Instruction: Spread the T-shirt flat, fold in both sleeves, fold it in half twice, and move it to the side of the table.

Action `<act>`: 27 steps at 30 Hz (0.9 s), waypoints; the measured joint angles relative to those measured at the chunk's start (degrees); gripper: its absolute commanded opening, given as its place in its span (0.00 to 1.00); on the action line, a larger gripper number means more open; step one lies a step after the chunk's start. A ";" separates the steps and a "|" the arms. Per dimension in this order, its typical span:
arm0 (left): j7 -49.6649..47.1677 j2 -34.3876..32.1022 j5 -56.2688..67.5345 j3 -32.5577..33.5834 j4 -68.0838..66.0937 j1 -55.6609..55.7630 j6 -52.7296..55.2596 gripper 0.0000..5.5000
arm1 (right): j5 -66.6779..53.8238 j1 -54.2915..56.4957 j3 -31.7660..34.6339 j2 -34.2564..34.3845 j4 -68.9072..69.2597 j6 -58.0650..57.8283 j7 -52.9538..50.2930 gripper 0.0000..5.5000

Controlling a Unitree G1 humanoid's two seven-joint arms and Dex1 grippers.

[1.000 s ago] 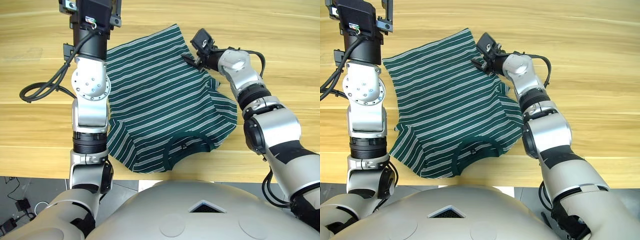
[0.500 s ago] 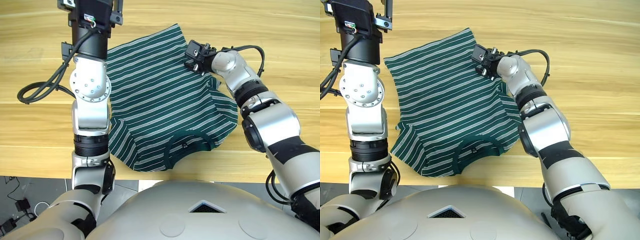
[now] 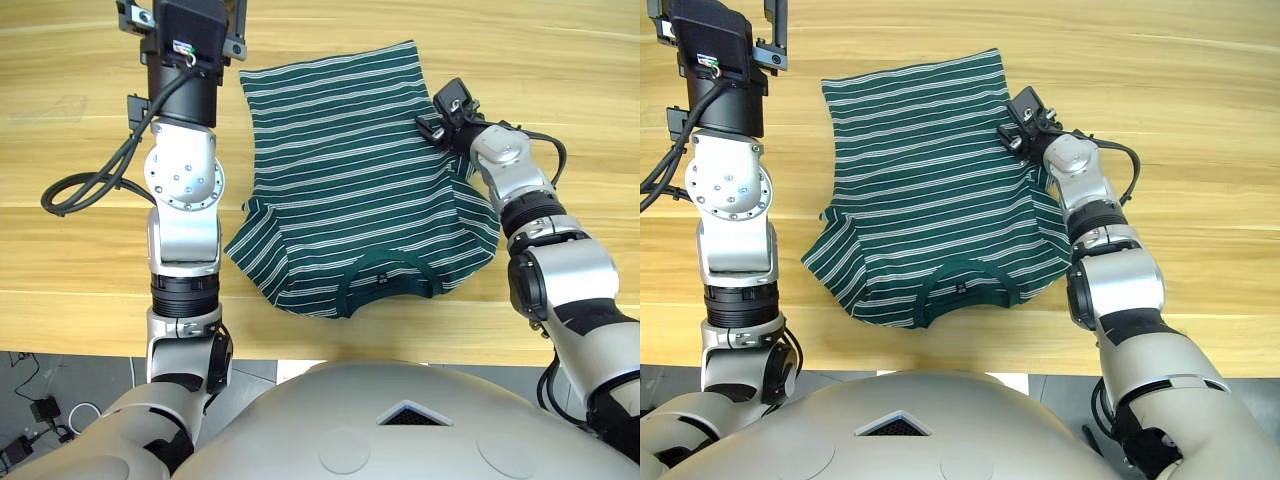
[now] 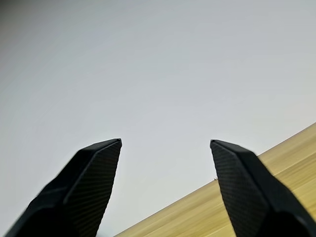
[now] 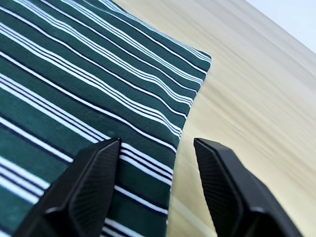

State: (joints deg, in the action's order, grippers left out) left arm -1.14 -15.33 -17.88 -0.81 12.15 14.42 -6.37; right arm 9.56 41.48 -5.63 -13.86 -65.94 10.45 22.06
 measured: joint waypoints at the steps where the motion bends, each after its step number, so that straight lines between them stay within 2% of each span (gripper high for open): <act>1: -0.02 0.03 -0.03 -0.02 -0.02 0.00 -0.05 0.61 | -0.87 -0.49 0.86 -0.04 0.36 -0.27 0.03 0.50; 6: -0.15 0.20 -0.54 -0.24 -0.38 -0.01 -0.38 0.61 | -4.85 -1.64 4.94 0.74 1.16 -2.82 -0.99 0.50; 16: -0.15 0.20 -0.58 -0.10 -0.45 -0.37 -1.22 0.61 | -7.27 -3.48 7.78 0.36 5.98 -4.82 -2.48 0.50; 20: -0.47 0.39 -0.72 -0.15 -0.46 -0.37 -1.23 0.61 | -7.00 -4.81 7.08 -0.54 8.53 -7.74 -1.58 0.50; 24: -0.58 0.50 -0.96 -0.17 -0.51 -0.37 -1.30 0.61 | -4.75 -5.62 2.84 -1.72 13.94 -9.89 3.56 0.50; 27: -0.86 0.59 -1.03 -0.18 -0.76 -0.37 -1.41 0.61 | -5.59 -3.10 3.28 -2.29 15.43 -9.59 5.77 0.50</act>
State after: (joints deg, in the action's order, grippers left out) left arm -2.00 -14.74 -18.92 -0.99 11.39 14.06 -7.78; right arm 3.97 38.38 -2.34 -16.14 -50.51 0.87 27.83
